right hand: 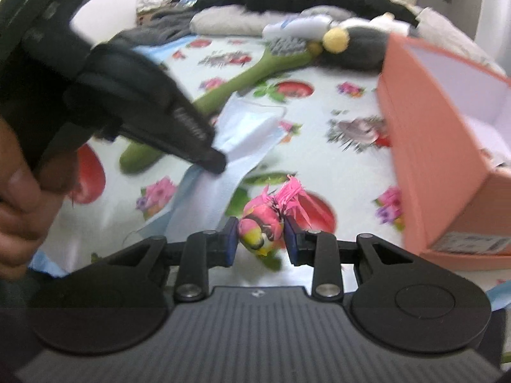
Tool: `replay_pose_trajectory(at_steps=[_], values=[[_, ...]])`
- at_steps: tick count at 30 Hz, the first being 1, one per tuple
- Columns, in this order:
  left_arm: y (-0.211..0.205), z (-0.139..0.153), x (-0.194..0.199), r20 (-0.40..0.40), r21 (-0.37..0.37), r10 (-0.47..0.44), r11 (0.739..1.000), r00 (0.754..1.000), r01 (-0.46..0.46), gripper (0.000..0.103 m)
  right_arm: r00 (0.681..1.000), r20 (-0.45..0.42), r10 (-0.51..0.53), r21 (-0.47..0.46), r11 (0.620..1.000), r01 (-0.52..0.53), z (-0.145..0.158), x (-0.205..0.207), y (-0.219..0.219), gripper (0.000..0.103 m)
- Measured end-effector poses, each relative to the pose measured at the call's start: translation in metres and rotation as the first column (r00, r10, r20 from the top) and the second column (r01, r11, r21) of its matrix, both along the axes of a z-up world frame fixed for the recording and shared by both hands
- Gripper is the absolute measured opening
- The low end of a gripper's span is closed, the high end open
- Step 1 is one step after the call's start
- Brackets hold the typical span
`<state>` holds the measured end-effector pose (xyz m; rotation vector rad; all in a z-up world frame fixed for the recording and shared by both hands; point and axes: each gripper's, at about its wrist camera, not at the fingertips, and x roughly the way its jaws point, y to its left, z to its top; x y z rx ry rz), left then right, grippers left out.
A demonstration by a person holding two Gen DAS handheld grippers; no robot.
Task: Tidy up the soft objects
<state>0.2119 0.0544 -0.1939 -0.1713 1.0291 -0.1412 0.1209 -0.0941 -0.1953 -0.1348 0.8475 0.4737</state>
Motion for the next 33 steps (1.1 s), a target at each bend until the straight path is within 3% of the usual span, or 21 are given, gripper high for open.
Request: replay_pose_trajectory(at_steps=[13,24,33], values=[[-0.021,0.060,-0.037,0.111,-0.075,0.021,0.997,0.994,-0.012,0.005,0.987,0.115,-0.111,0.050,0.993,0.106,0.068,-0.011,-0.042,0.034],[-0.034,0.122,-0.096,0.214,-0.104,0.049,0.994,0.976,-0.027,0.005,0.968,0.201,-0.147,0.122,0.985,0.124,0.119,-0.038,-0.070,0.034],[-0.067,0.151,-0.135,0.255,-0.144,-0.004,0.989,0.967,0.042,0.005,0.962,0.230,-0.149,0.149,0.982,0.117,0.150,-0.070,-0.094,0.034]])
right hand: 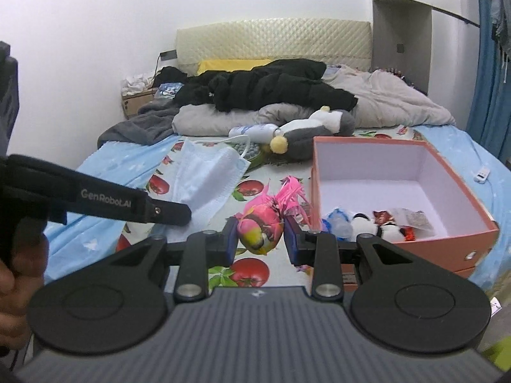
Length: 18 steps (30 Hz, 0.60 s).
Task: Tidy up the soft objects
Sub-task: 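Carry the face mask and bird toy with both tools into the pink box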
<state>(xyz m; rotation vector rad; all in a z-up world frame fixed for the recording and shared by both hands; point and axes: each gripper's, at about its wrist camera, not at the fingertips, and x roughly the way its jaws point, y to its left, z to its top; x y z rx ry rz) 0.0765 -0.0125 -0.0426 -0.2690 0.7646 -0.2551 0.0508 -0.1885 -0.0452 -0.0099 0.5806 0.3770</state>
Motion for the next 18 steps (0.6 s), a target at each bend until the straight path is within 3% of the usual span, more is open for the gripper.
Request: replay_pose_trajectory(at_steps=[10,18], values=[[-0.046,0.005,0.018,0.003,-0.013,-0.107,0.994,0.994,0.107,0.005,0.993,-0.017,-0.117,0.014,0.993,0.117,0.008,-0.015,-0.050,0.034],[-0.074,0.005,0.075,-0.004,0.001,-0.168,0.986,0.986,0.168,0.005,0.982,-0.038,-0.183,0.026,0.982,0.184,-0.002,0.011,-0.076,0.034]])
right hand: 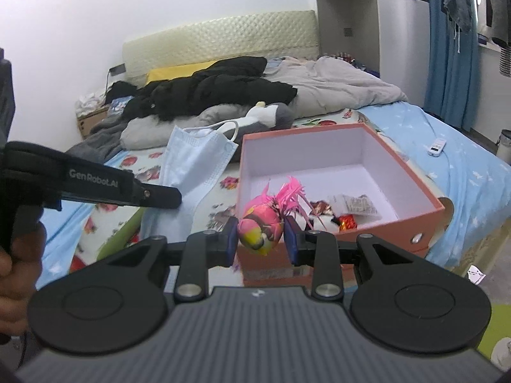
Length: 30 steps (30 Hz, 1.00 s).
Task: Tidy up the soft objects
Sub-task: 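Carry the face mask and bird toy with both tools into the pink box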
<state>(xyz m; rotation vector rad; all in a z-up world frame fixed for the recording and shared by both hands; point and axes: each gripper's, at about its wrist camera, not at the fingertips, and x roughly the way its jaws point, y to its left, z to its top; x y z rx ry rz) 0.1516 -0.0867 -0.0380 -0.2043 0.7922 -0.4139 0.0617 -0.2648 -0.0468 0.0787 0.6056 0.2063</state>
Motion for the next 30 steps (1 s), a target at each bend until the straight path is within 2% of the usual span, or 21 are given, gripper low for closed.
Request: replay_pose_trajectory(at_steps=[6,14,23,30], values=[[-0.023,-0.012,0.061,-0.031,0.012,-0.035,0.999,0.999,0.036,0.005,1.000,0.005,-0.026,0.015,1.000,0.026,-0.006,0.037,-0.016,0.034],[-0.050,-0.040,0.151,-0.096,0.002,-0.048,0.999,0.994,0.049,0.005,0.997,-0.050,-0.052,0.045,0.998,0.054,-0.031,0.110,-0.037,0.034],[-0.078,-0.086,0.245,-0.165,0.016,-0.047,0.999,0.985,0.051,0.005,0.994,-0.103,-0.038,0.010,0.999,0.039,-0.062,0.190,-0.057,0.034],[-0.090,-0.119,0.286,-0.197,0.044,-0.064,0.996,0.978,0.074,0.005,0.979,-0.184,-0.093,0.008,0.995,0.096,-0.088,0.230,-0.070,0.034]])
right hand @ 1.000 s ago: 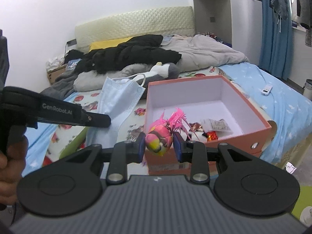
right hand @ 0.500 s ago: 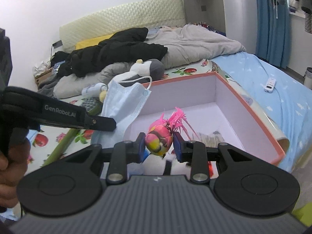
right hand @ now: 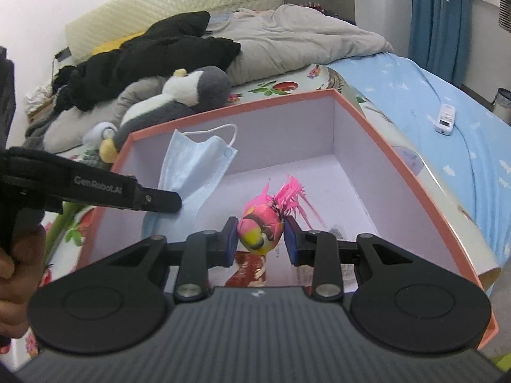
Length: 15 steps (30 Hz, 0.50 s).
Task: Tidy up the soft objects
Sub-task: 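Carry the face mask and bird toy with both tools into the pink box, then open both tools to drop the mask and bird toy into the box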
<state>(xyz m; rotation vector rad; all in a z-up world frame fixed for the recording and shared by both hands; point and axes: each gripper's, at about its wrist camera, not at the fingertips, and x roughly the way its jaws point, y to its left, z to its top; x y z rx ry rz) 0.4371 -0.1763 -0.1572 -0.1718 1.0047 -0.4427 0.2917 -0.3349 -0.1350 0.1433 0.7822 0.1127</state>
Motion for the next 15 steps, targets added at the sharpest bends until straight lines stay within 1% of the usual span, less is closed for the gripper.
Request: replay_pose_trajectory(at_steps=[3,5,7,8,9,11,15], values=[[0.000,-0.007,0.004,-0.010,-0.007,0.000,1.000,1.000,0.000,0.005,1.000,-0.008,-0.009,-0.017,1.000,0.009,-0.005,0.005,0.001,0.035],[0.001,-0.007,0.002,0.002,-0.007,-0.001,1.000,1.000,0.001,0.006,1.000,-0.017,-0.018,-0.012,1.000,0.018,-0.007,0.008,-0.001,0.036],[0.002,-0.006,0.001,-0.008,0.001,-0.002,1.000,1.000,0.002,0.012,0.999,-0.019,-0.030,-0.014,0.999,0.030,-0.008,0.010,-0.004,0.040],[0.003,-0.003,-0.002,-0.009,-0.003,-0.001,1.000,1.000,0.001,0.019,0.999,-0.023,-0.036,-0.019,0.999,0.036,-0.008,0.011,-0.004,0.041],[0.005,0.000,-0.004,-0.003,-0.003,0.003,1.000,1.000,-0.003,0.023,0.999,-0.029,-0.041,-0.019,0.999,0.041,-0.008,0.010,-0.006,0.042],[0.007,0.011,-0.013,0.022,0.005,0.001,1.000,1.000,-0.001,0.023,0.998,-0.035,-0.052,-0.006,0.999,0.051,-0.005,0.006,-0.008,0.042],[0.012,0.037,-0.031,0.060,-0.002,-0.007,1.000,0.998,0.007,0.024,0.998,-0.011,-0.065,-0.013,0.998,0.065,0.009,-0.006,-0.008,0.042]])
